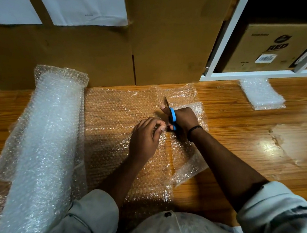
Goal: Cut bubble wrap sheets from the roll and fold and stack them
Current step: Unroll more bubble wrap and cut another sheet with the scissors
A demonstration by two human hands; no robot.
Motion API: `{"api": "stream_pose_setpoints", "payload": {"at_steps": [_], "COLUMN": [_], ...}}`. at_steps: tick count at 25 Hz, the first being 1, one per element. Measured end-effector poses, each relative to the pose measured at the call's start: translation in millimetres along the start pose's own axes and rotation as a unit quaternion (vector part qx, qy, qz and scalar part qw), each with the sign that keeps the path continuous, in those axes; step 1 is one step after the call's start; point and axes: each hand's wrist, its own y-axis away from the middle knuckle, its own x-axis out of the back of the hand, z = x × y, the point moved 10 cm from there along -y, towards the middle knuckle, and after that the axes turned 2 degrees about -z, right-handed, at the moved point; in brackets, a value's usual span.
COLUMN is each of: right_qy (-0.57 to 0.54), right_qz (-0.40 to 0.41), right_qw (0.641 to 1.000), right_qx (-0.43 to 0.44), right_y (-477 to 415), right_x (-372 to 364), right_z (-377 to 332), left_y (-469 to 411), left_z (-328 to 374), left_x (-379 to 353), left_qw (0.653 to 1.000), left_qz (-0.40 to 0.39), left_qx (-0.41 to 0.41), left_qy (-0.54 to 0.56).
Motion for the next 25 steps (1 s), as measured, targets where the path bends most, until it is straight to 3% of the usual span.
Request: {"api": "stream_pose_setpoints", "payload": {"at_steps": [4,7,13,19,25], "right_qy": [-0.072,-0.026,0.076,0.026,-0.107], "right_qz": [-0.019,-0.032,0.018,-0.001,-0.030], "right_qw": [0.997,0.999,0.997,1.000,0.993], "right_qx": [-0.029,-0.029,-0.002,0.004,-0.033], "right_y": [-8,-13,-29,-25,-15], "right_x": [-8,-11,1,7,0], "right_z": [2,-4,-10,-13,7], "left_y": [0,0,0,-6,-74], "left_z": [1,0,1,-6,-27], "left_x": [1,0,2,7,5], "left_qw": [1.000,1.000,1.000,0.998,0.992], "left_qz": [0.000,-0.002,0.007,0.031,-0.002], "left_qx": [-0.001,-0.004,-0.008,0.023,0.093], "left_qy": [-0.003,0.005,0.015,0.047,-0.090]}}
